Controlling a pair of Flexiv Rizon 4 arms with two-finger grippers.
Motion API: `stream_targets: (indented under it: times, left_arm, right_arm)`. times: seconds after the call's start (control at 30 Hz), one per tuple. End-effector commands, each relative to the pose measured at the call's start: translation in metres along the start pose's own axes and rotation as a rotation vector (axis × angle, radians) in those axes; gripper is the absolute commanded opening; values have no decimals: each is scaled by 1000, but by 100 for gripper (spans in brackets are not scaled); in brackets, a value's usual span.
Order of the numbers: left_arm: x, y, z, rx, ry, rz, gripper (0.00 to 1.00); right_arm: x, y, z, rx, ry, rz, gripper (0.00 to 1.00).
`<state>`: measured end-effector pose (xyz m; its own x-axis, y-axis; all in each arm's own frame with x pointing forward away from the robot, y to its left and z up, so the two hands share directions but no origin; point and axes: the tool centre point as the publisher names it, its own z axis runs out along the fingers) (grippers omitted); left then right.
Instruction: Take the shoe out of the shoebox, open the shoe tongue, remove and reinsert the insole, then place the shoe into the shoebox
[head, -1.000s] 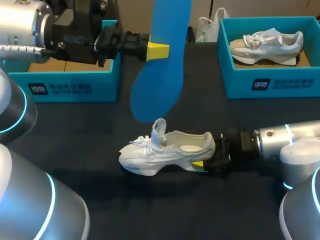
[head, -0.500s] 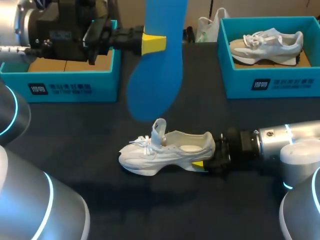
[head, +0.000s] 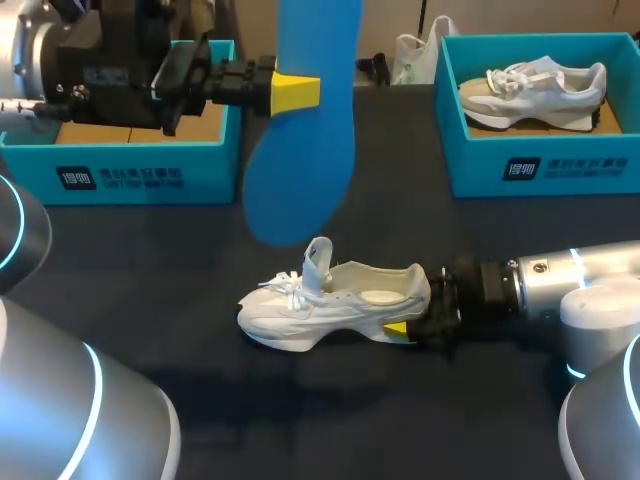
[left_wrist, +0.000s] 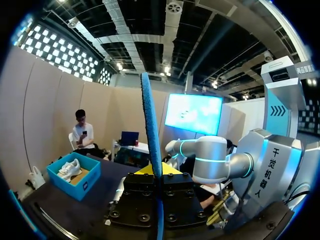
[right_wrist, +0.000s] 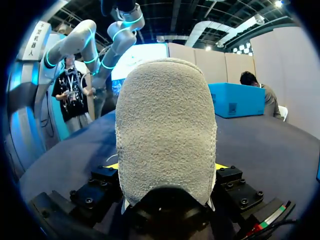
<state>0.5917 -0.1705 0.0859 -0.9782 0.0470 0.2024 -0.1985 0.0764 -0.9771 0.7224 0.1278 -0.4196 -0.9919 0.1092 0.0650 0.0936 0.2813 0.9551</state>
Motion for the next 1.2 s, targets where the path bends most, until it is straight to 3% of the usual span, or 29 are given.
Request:
stream_targets:
  times: [0.03,0.07,0.1,0.2,0.3,0.77,1.2]
  left_arm:
    - [0,1,1,0,0,0,0]
    - [0,1,1,0,0,0,0]
    - [0,1,1,0,0,0,0]
    - [0,1,1,0,0,0,0]
    - [0,1,1,0,0,0,0]
    - [0,1,1,0,0,0,0]
    - [0,1,1,0,0,0,0]
  right_arm:
    - [-2,0,-7,35,0,10,15]
    - [-3,-1,-9,41,0,15,49]
    - [-3,-2,-11,48,-10,28,100]
    - [-4,-3,-14,60,-17,36,100]
    - [-6,-3,-15,124,-7,37,100]
    - [-8,6,-38,513,-27,85,100]
    - [-2,25,-51,777,-46,101,100]
